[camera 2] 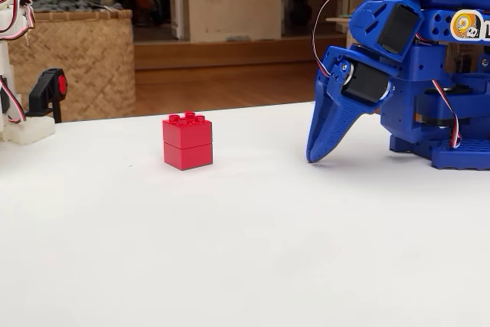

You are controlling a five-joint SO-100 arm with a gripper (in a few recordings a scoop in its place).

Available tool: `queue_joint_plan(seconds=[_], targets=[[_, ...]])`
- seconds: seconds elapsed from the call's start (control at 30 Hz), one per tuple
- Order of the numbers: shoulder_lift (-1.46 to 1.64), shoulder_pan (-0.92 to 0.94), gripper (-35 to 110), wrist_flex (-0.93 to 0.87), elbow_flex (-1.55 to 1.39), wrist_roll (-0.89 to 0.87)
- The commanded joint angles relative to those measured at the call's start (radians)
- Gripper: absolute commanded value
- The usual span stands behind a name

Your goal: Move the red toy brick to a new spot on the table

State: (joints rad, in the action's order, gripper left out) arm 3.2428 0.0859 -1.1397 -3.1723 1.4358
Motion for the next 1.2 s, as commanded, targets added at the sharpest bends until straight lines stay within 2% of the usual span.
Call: queue_joint_plan(seconds=[0.0,0.2,0.43,0.73,1.17], targets=[[-0.114,-0.009,0,0.064,0.103,-0.015],[-0.503,-0.066,0,0.221,0.436,-0.058],[-0.807,-0.057,3,0.374,0.706,0.094],[-1.008,0.060,6,0.686,0.723,0.443],[-1.080,0.127,23,0.833,0.690,0.545]])
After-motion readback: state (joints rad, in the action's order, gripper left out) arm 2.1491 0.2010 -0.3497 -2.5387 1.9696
